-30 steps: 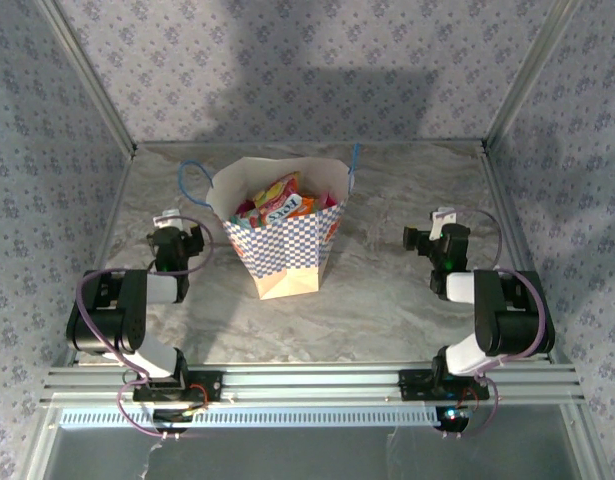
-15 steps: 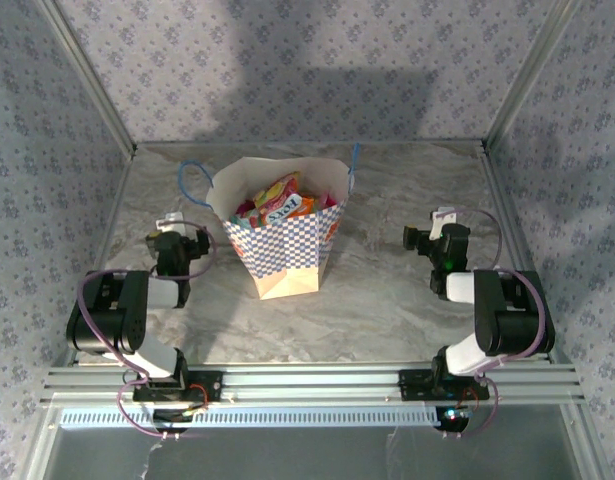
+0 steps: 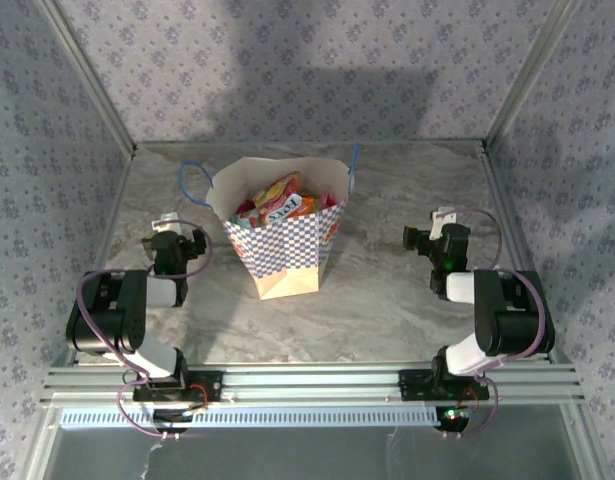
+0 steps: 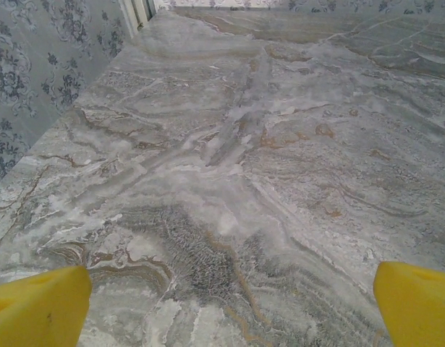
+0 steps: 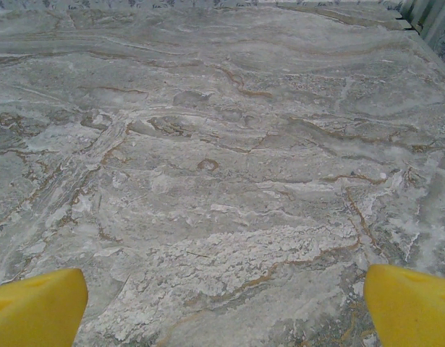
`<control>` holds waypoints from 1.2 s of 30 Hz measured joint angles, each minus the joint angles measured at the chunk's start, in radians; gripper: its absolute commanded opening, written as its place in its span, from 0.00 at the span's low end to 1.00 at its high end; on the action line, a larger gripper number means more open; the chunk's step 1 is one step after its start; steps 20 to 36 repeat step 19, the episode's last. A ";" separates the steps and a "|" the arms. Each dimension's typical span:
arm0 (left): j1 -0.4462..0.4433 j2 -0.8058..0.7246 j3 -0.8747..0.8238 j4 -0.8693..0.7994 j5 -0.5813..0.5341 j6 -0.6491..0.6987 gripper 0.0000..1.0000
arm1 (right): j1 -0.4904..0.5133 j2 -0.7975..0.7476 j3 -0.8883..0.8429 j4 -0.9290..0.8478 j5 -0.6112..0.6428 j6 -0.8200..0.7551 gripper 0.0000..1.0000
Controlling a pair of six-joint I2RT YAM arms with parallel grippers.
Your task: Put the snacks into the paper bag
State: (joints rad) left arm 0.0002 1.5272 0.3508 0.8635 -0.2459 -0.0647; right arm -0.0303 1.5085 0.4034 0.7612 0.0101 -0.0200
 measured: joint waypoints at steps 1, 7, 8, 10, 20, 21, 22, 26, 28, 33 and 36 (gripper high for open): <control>0.000 0.000 0.000 0.000 0.000 0.000 1.00 | 0.000 0.000 0.000 0.000 0.000 0.000 1.00; 0.000 0.000 0.000 0.000 0.000 0.000 1.00 | 0.000 0.000 0.000 0.000 0.000 0.000 1.00; 0.000 0.000 0.000 0.000 0.000 0.000 1.00 | 0.000 0.000 0.000 0.000 0.000 0.000 1.00; 0.000 0.000 0.000 0.000 0.000 0.000 1.00 | 0.000 0.000 0.000 0.000 0.000 0.000 1.00; 0.000 0.000 0.000 0.000 0.000 0.000 1.00 | -0.006 0.000 0.000 0.000 -0.004 0.000 1.00; 0.000 0.000 0.000 0.000 0.000 0.000 1.00 | -0.006 0.000 0.000 0.000 -0.004 0.000 1.00; 0.000 0.000 0.000 0.000 0.000 0.000 1.00 | -0.006 0.000 0.000 0.000 -0.004 0.000 1.00; 0.000 0.000 0.000 0.000 0.000 0.000 1.00 | -0.006 0.000 0.000 0.000 -0.004 0.000 1.00; 0.000 0.000 0.000 0.000 0.000 0.000 1.00 | -0.006 0.000 0.000 0.000 -0.004 0.000 1.00; 0.000 0.000 0.000 0.000 0.000 0.000 1.00 | -0.006 0.000 0.000 0.000 -0.004 0.000 1.00; 0.000 0.000 0.000 0.000 0.000 0.000 1.00 | -0.006 0.000 0.000 0.000 -0.004 0.000 1.00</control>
